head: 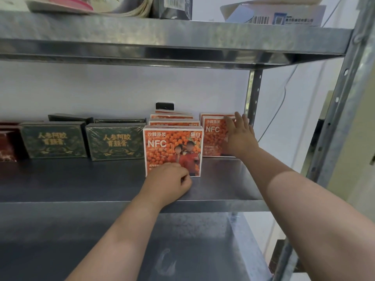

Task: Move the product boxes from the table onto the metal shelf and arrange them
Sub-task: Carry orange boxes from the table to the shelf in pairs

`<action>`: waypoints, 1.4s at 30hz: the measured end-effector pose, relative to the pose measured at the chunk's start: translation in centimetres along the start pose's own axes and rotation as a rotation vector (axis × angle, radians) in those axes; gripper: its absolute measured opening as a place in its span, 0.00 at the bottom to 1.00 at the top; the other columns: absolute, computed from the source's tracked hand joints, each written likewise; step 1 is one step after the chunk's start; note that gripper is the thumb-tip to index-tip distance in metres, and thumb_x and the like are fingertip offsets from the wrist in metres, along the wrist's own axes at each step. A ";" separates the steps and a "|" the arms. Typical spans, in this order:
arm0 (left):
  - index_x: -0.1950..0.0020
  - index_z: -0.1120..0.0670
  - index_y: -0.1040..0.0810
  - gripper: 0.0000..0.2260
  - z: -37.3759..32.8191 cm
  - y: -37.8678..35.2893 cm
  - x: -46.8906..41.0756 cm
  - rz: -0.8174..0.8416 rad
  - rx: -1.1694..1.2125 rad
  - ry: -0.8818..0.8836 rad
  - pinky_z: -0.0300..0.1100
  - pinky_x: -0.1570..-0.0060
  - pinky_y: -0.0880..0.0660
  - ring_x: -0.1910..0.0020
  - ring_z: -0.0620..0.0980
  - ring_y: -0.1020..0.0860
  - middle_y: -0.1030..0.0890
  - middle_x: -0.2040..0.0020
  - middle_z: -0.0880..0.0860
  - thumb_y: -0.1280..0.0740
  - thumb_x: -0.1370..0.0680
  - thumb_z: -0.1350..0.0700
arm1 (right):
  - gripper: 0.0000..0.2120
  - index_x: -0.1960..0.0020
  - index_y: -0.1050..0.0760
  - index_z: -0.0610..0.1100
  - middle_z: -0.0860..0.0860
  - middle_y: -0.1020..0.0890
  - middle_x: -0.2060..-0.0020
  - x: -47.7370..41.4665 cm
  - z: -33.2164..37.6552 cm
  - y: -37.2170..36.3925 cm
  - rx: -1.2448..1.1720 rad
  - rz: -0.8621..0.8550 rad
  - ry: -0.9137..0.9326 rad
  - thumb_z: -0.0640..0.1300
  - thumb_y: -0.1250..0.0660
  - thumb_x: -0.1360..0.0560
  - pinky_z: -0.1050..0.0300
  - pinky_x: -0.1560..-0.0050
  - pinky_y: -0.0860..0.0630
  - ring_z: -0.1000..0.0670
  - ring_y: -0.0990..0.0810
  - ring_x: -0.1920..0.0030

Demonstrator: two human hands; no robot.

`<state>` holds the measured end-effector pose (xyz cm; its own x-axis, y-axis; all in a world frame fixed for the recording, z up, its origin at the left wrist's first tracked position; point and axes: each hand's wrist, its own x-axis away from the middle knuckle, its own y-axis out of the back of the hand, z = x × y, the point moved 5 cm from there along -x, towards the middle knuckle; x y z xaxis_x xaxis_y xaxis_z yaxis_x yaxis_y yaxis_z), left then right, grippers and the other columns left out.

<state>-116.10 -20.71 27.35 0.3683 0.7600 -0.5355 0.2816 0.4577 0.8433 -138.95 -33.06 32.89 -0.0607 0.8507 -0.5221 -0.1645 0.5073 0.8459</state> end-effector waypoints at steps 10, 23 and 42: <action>0.54 0.49 0.23 0.13 -0.3 -0.6 1.6 0.039 0.016 -0.016 0.48 0.55 0.29 0.55 0.51 0.29 0.26 0.56 0.46 0.45 0.22 0.45 | 0.30 0.30 0.29 0.44 0.42 0.26 0.32 6.8 2.4 1.3 -0.097 -0.011 0.053 0.56 0.42 0.28 0.39 0.39 0.25 0.36 0.27 0.33; 0.21 0.53 0.40 0.34 -2.9 -2.1 8.1 0.127 -0.110 -0.139 0.55 0.26 0.47 0.24 0.60 0.39 0.36 0.22 0.57 0.51 0.23 0.38 | 0.37 0.21 0.38 0.49 0.44 0.34 0.23 23.2 5.6 0.4 0.015 0.218 0.074 0.67 0.54 0.23 0.44 0.24 0.42 0.42 0.38 0.22; 0.31 0.49 0.26 0.25 -24.5 -11.7 37.7 0.874 0.239 -0.813 0.50 0.47 0.24 0.44 0.53 0.22 0.20 0.43 0.49 0.45 0.25 0.44 | 0.17 0.34 0.28 0.49 0.49 0.21 0.43 70.8 6.0 -0.6 -0.089 0.800 -0.592 0.53 0.43 0.19 0.49 0.48 0.23 0.43 0.22 0.42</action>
<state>-127.21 13.85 -1.61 0.9392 0.2198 0.2638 -0.2142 -0.2254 0.9504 -137.26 27.73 -3.92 0.3104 0.8812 0.3564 -0.3644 -0.2360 0.9008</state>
